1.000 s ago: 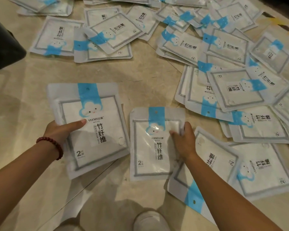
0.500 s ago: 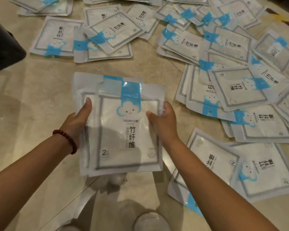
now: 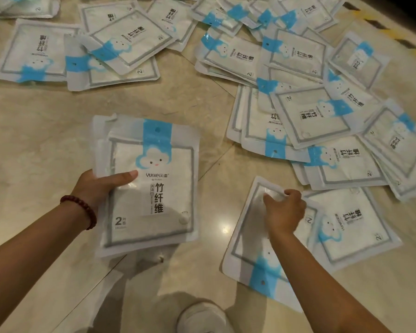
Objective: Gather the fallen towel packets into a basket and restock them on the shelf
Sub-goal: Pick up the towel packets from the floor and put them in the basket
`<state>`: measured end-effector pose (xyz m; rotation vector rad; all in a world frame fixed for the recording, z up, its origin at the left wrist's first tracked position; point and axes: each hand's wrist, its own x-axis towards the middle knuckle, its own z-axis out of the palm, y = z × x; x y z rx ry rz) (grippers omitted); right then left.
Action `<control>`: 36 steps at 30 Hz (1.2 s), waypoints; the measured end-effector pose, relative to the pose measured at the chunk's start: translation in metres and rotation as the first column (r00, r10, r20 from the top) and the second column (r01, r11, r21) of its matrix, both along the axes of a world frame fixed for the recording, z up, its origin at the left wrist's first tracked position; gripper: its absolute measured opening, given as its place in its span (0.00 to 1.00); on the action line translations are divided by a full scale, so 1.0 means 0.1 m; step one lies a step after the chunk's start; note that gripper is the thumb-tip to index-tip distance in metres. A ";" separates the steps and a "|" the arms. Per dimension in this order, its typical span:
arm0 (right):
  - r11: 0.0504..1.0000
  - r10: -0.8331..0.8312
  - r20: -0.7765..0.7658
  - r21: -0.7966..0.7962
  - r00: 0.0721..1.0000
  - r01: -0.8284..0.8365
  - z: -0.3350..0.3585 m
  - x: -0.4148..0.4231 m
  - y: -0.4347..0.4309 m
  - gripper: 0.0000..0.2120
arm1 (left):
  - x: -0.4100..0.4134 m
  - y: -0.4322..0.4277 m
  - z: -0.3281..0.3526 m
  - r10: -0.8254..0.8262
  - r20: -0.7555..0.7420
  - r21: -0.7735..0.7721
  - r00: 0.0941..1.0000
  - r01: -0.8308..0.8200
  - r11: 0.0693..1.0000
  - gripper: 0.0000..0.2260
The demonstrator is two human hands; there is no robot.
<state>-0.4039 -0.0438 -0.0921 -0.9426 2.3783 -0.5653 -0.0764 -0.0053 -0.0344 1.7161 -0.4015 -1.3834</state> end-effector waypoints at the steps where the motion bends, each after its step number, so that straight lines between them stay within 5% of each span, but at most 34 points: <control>1: 0.998 0.016 -0.092 0.066 0.996 -0.010 -0.03 -0.18 0.07 0.31 | 0.00 -0.01 -0.01 -0.001 -0.011 -0.003 1.000 0.001 1.000 0.16; 4: 0.930 0.331 -0.219 0.241 0.918 -0.278 -0.10 -0.57 0.20 0.40 | -0.03 -0.04 -0.03 0.002 -0.033 -0.010 0.999 -0.002 1.000 0.14; 7: 0.826 0.544 -0.267 0.340 0.796 -0.451 -0.12 -0.66 0.12 0.39 | -0.04 -0.05 -0.05 0.002 -0.034 -0.011 0.999 -0.003 1.000 0.15; 12: 0.662 0.743 -0.326 0.489 0.585 -0.568 0.03 -0.54 -0.11 0.15 | 0.01 -0.02 -0.03 0.021 -0.010 0.000 1.000 -0.021 1.000 0.18; 15: 0.735 0.672 -0.245 0.334 0.698 -0.590 0.08 -0.42 -0.19 0.13 | 0.09 0.00 -0.01 0.049 0.019 0.006 0.999 -0.050 0.999 0.17; 19: 0.969 0.242 0.114 0.017 0.964 -0.245 0.06 -0.13 -0.27 0.15 | 0.22 0.06 -0.01 0.108 0.054 0.009 0.993 -0.109 0.994 0.15; 22: 0.993 0.076 0.297 0.069 0.952 -0.101 0.04 0.11 -0.21 0.10 | 0.37 0.11 0.02 0.144 0.084 0.010 0.986 -0.145 0.989 0.16; 26: 0.888 0.179 0.395 0.329 0.901 -0.320 0.02 0.23 -0.07 0.17 | 0.48 0.10 0.08 0.186 0.128 -0.025 0.974 -0.185 0.982 0.16; 28: 0.801 0.403 0.206 0.391 0.892 -0.452 0.03 0.25 -0.08 0.19 | 0.50 0.11 0.08 0.196 0.132 -0.027 0.972 -0.194 0.981 0.14; 31: 0.822 0.560 -0.211 0.261 0.801 -0.506 0.09 0.29 -0.19 0.16 | 0.52 0.16 0.06 0.203 0.116 0.005 0.972 -0.205 0.979 0.15; 36: 0.740 0.669 -0.179 0.242 0.721 -0.627 0.05 0.52 -0.47 0.28 | 0.56 0.24 0.02 0.218 0.085 0.027 0.972 -0.221 0.975 0.19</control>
